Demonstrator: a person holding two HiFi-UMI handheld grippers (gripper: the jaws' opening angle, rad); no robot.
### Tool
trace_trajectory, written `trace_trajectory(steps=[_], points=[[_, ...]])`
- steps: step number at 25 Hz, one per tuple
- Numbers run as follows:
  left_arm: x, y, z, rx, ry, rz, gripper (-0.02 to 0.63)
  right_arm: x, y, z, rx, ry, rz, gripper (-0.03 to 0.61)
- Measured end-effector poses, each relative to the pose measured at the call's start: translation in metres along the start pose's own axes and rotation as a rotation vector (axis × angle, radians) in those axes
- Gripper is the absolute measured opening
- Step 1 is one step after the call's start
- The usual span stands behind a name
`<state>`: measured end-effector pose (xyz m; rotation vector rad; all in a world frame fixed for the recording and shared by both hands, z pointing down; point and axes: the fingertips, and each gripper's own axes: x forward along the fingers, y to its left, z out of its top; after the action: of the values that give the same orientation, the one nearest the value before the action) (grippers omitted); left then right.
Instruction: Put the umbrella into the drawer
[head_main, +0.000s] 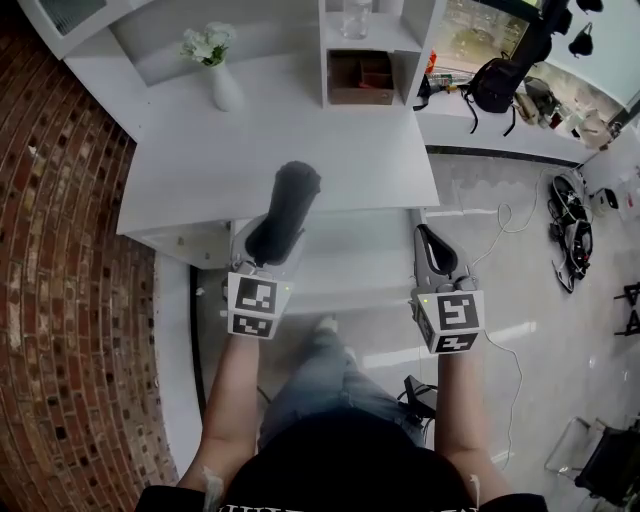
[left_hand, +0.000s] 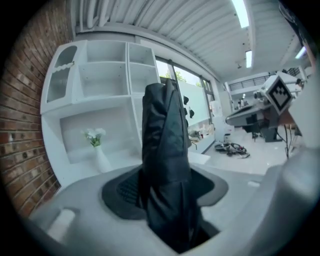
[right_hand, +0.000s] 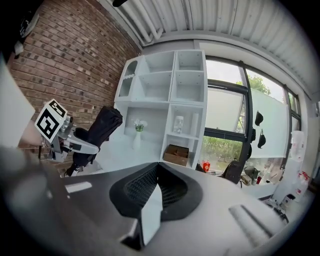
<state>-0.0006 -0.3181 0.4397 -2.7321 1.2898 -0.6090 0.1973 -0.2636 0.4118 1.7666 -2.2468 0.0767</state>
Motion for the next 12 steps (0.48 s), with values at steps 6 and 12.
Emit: trace_trajectory(steps=[6,12], points=[[0.042,-0.015,-0.04,0.025,0.115,-0.107,0.238,0.025,-0.011,-0.026,0.045,0.075,-0.026,0.003],[0.077,-0.035,-0.083,0.101,0.246,-0.237,0.238,0.043,-0.019,-0.049,0.068,0.14,-0.036,0.003]])
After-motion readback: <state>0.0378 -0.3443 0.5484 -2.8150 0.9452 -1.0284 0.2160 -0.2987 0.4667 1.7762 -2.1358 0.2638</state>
